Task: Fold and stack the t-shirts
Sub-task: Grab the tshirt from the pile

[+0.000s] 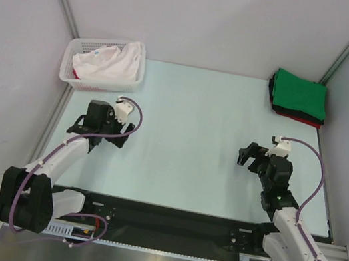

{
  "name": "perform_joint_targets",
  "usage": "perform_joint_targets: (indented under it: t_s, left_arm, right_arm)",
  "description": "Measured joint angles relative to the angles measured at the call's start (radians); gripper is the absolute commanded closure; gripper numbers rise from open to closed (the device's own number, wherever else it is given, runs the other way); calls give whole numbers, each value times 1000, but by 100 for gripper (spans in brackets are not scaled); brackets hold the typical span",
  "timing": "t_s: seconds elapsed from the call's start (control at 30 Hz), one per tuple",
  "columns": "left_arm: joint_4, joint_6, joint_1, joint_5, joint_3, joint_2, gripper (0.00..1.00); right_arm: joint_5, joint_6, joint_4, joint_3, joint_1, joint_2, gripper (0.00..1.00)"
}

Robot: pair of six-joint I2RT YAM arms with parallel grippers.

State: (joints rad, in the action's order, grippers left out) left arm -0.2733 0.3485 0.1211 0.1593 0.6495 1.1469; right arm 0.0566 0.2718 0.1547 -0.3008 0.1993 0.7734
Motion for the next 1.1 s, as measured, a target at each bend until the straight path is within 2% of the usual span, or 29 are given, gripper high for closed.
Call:
perform_joint_targets:
  t_s: [0.4,0.43,0.47,0.6,0.73,0.87,1.1]
  left_arm:
    - [-7,2,0,27,0,11,9]
    - [-8,3,0,28,0,11,8]
    - [-13,4,0,25,2,11,3]
    - [-60,14,0,-64,69,13,0]
    - [-80,27,-18,-169,329,70,0]
    - [-45,25,-64,-234,622,218,0]
    - [-113,-31,-196,-252,1138,726,1]
  right_arm:
    - [4,0,0,0,0,3,0]
    - [5,0,0,0,0,3,0]
    - [6,0,0,0,0,3,0]
    - [6,-3,-2,0,0,3,0]
    - [6,-3,-17,-7,6,2,0]
    - [7,-4,-35,-35,24,-3,0]
    - [30,-24,-58,-91,55,-11,0]
